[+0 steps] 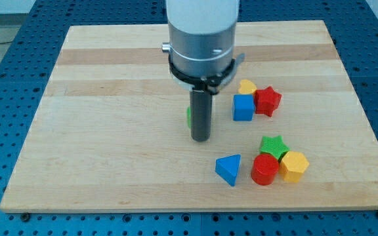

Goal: Put the green circle at the top left side of the yellow heart

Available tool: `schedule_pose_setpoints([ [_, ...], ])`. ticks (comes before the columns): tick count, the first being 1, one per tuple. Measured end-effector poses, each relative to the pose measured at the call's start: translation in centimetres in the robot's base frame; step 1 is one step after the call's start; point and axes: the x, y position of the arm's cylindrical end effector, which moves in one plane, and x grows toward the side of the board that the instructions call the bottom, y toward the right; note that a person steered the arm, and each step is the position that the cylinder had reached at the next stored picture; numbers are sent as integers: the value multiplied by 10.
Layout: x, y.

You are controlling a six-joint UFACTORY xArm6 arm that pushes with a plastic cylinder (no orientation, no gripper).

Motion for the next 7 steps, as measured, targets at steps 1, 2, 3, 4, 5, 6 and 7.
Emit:
schedule_pose_setpoints([
  [1,-20,-14],
  [2,-22,-30],
  [3,-21,-68],
  [4,-23,-56],
  [5,-36,-35],
  [6,-59,-29],
  [7,-77,-24],
])
